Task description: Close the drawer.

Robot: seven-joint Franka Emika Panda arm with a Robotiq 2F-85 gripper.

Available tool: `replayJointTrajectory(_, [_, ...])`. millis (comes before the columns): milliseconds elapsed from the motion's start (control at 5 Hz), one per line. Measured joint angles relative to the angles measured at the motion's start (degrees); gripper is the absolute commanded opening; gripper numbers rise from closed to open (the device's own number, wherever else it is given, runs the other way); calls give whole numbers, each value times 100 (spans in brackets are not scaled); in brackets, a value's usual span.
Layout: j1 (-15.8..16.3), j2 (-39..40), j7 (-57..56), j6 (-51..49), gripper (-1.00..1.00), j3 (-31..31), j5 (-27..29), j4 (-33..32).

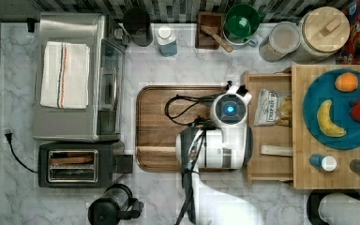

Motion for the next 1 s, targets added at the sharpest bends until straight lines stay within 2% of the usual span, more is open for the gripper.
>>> replayJointTrajectory(200, [-24, 167, -162, -6, -100, -383, 73, 235])
replayJointTrajectory(600, [-685, 507, -800, -11, -100, -738, 226, 783])
replayJointTrajectory(800, [-841, 599, -962, -327, -100, -641, 419, 1018])
replayJointTrajectory(1000, [-837, 637, -1013, -411, -100, -630, 396, 1085])
